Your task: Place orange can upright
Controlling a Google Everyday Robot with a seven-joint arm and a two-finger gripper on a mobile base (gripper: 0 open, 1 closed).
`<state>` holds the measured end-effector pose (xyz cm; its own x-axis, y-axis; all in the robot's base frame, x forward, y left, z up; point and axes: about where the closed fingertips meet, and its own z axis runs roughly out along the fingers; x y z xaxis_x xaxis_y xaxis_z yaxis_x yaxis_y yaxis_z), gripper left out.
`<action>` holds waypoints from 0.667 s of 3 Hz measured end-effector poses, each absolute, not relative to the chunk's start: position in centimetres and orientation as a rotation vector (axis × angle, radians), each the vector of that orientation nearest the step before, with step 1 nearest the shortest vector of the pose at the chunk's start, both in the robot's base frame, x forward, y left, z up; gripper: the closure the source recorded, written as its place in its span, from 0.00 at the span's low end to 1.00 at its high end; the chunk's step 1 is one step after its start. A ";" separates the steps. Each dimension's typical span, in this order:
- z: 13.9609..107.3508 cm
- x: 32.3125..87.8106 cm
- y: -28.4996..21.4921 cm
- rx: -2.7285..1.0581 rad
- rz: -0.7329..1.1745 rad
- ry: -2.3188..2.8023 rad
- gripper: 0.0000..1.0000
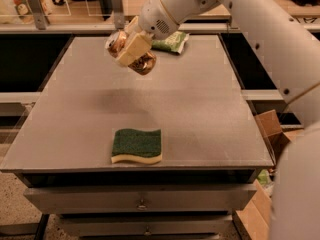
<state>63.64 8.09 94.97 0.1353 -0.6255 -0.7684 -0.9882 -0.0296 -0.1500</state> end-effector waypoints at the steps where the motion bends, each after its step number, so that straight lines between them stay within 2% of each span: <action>1: 96.3 62.2 7.9 -1.671 0.701 1.414 1.00; 2: 96.4 61.9 7.8 -1.671 0.698 1.384 1.00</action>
Offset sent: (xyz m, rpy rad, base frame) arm -0.0125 -0.0020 0.0117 0.1178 -0.0698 0.0259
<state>61.91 7.81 96.43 0.2364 -0.5027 -0.8315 -0.9674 -0.0420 -0.2496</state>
